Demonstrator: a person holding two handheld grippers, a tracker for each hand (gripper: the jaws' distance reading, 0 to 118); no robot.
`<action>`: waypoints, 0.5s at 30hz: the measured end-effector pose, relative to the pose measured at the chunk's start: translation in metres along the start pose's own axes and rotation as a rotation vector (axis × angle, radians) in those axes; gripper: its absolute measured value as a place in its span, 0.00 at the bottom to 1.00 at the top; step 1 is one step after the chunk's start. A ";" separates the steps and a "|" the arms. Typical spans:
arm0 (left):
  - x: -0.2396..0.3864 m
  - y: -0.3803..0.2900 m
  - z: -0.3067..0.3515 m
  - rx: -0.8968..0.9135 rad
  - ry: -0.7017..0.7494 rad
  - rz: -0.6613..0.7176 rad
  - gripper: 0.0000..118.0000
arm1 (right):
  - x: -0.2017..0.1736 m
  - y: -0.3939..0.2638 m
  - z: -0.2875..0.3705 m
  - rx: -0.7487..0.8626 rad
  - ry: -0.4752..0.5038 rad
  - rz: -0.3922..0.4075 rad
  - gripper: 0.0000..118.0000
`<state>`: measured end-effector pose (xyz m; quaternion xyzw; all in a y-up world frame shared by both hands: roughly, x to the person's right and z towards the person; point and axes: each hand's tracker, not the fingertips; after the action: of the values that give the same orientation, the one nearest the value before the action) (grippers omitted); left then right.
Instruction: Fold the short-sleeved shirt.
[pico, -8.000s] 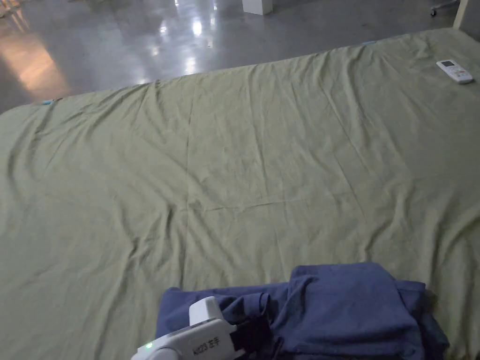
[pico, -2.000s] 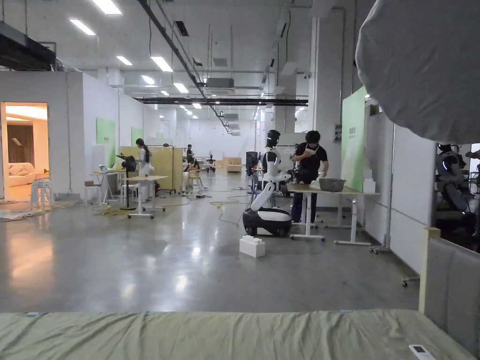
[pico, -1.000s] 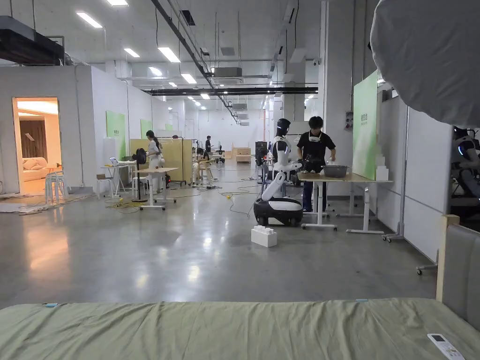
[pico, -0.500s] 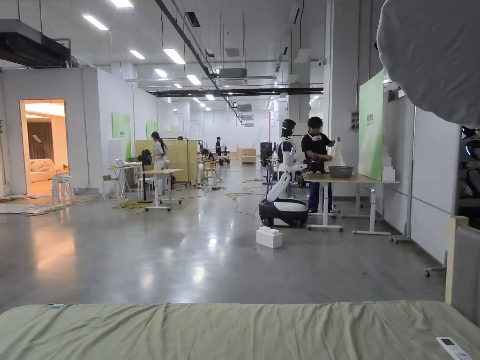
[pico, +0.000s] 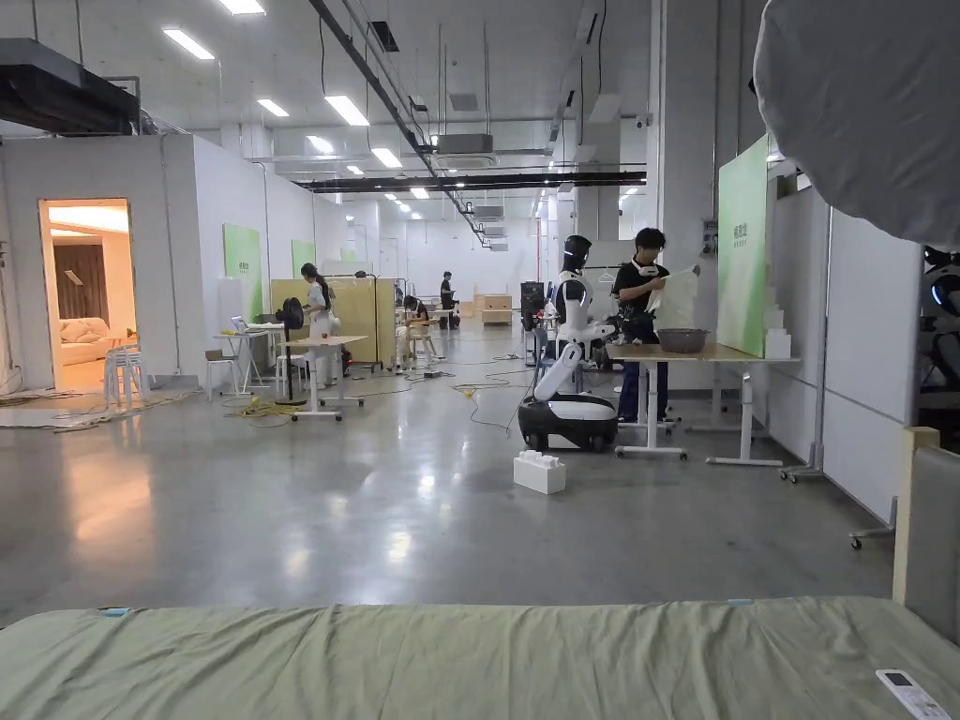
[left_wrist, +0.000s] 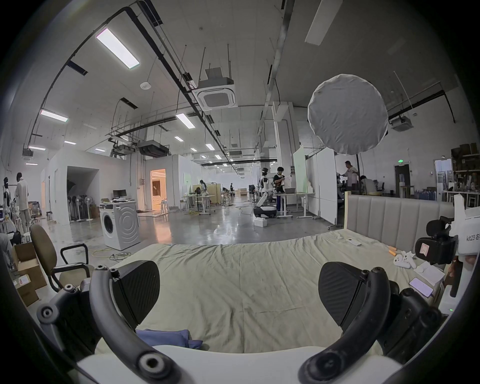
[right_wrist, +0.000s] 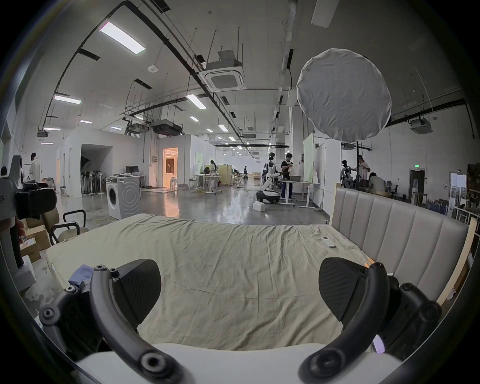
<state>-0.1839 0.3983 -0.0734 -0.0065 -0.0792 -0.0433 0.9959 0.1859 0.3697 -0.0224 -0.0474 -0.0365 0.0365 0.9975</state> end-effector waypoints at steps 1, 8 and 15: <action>0.000 0.000 0.000 -0.001 0.002 -0.002 1.00 | 0.000 0.000 0.000 0.000 0.004 -0.003 1.00; 0.000 0.001 0.000 0.002 0.000 -0.001 1.00 | -0.001 -0.001 -0.002 -0.010 -0.029 -0.006 1.00; -0.001 0.003 0.000 -0.006 -0.007 0.023 1.00 | -0.003 0.011 0.005 -0.028 -0.033 -0.236 1.00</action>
<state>-0.1851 0.4011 -0.0741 -0.0105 -0.0823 -0.0318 0.9960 0.1821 0.3811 -0.0182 -0.0560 -0.0585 -0.0810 0.9934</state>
